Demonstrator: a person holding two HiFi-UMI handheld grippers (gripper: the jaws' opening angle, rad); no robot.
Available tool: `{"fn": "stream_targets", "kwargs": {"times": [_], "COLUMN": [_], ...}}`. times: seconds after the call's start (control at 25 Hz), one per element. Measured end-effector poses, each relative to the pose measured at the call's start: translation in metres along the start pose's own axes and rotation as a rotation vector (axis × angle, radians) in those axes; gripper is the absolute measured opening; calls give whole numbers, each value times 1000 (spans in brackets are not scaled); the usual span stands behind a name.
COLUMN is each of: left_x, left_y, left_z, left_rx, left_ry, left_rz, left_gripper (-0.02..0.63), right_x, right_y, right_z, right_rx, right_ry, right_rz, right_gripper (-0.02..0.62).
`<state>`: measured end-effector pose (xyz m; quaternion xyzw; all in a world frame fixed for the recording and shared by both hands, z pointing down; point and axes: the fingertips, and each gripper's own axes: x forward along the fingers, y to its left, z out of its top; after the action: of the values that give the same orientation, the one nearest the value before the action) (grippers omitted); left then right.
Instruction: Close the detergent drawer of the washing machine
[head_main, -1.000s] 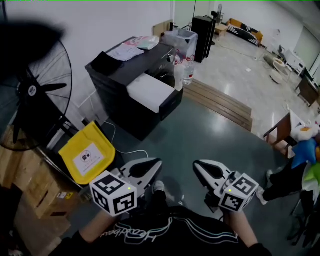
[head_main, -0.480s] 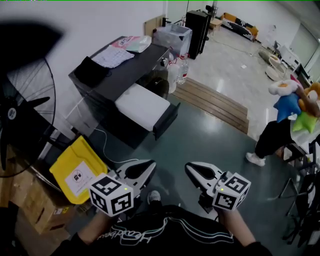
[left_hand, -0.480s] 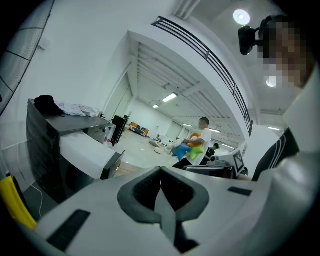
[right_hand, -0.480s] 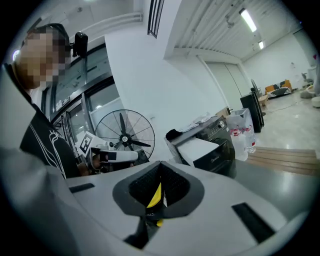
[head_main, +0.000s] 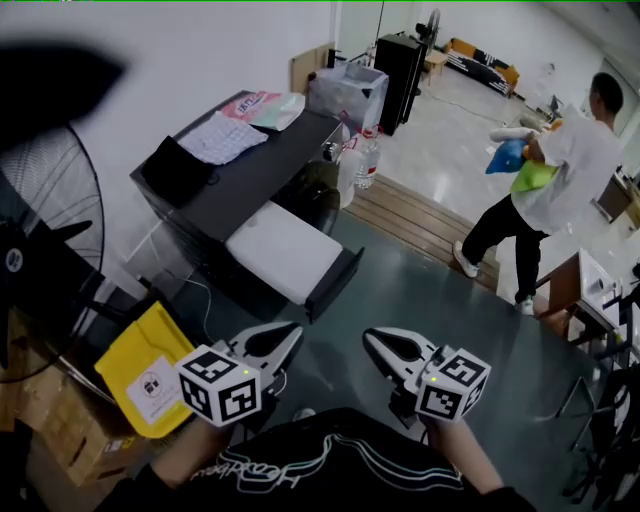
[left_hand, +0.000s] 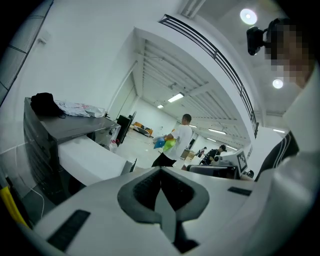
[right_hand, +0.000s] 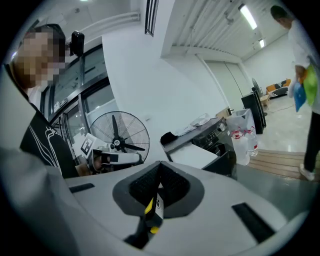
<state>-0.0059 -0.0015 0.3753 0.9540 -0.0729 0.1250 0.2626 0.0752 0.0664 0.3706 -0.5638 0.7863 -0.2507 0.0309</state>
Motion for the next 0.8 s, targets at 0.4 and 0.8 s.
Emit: {"fn": "stream_targets", "kwargs": {"times": [0.4,0.8], "left_x": [24,49], "left_y": [39,72], "left_z": [19,23], "left_rx": [-59,-98], "left_ry": [-31,-64], "left_rz": [90,218], "left_gripper": [23,23], "right_x": [35,76], "right_y": [-62,-127], "right_z": [8,0], "right_rx": [-32,-96], "right_ry": [70,185], "right_rz": [19,22], "right_gripper": [27,26]}}
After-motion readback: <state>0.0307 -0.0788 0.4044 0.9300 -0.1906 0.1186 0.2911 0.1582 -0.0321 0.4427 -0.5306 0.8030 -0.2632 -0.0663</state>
